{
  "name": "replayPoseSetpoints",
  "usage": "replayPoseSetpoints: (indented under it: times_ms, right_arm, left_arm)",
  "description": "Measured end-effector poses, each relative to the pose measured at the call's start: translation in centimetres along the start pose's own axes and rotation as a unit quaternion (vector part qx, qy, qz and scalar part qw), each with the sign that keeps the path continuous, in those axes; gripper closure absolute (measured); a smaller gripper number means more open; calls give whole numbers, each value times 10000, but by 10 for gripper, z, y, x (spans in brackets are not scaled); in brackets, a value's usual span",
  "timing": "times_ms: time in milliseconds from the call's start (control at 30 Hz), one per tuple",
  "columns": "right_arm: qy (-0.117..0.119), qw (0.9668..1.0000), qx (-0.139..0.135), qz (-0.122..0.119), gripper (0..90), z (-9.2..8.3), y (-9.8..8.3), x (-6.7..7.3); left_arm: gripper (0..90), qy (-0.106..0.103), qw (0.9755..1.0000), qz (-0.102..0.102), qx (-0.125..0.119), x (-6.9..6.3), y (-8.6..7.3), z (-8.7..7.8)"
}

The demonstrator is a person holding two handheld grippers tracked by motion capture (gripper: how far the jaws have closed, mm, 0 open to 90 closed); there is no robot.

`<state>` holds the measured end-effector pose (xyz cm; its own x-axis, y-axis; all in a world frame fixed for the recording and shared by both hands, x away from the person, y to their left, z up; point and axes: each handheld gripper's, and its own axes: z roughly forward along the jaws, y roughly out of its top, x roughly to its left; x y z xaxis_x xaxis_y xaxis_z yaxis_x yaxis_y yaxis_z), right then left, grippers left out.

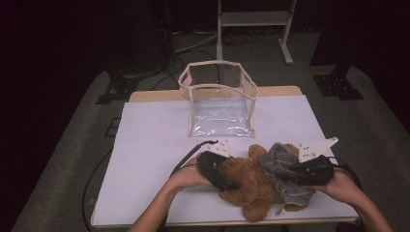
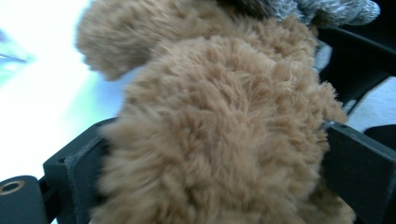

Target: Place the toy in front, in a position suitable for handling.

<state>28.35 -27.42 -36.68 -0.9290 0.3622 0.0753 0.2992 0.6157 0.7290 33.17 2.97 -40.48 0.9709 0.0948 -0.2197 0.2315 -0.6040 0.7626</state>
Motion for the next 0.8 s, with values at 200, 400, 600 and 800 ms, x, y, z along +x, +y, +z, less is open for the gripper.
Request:
replayPoseSetpoints:
  times_ms: [200, 400, 600, 800]
  right_arm:
    - [-17, 9998, -208, 65, 805, -2, 0, -3]
    - [-23, 9979, -608, 225, 805, 9, 7, -7]
    - [57, 9966, -809, 160, 806, 45, 31, 1]
    - [39, 9988, -489, 8, 808, 55, 35, 12]
  left_arm:
    - [387, 21, 10000, 85, 17, 4, 2, -8]
    - [457, 369, 9991, 197, -102, 11, 5, -37]
    - [577, 810, 9963, 178, -216, 14, 5, -87]
    - [363, 681, 9973, 247, -84, 10, -2, -75]
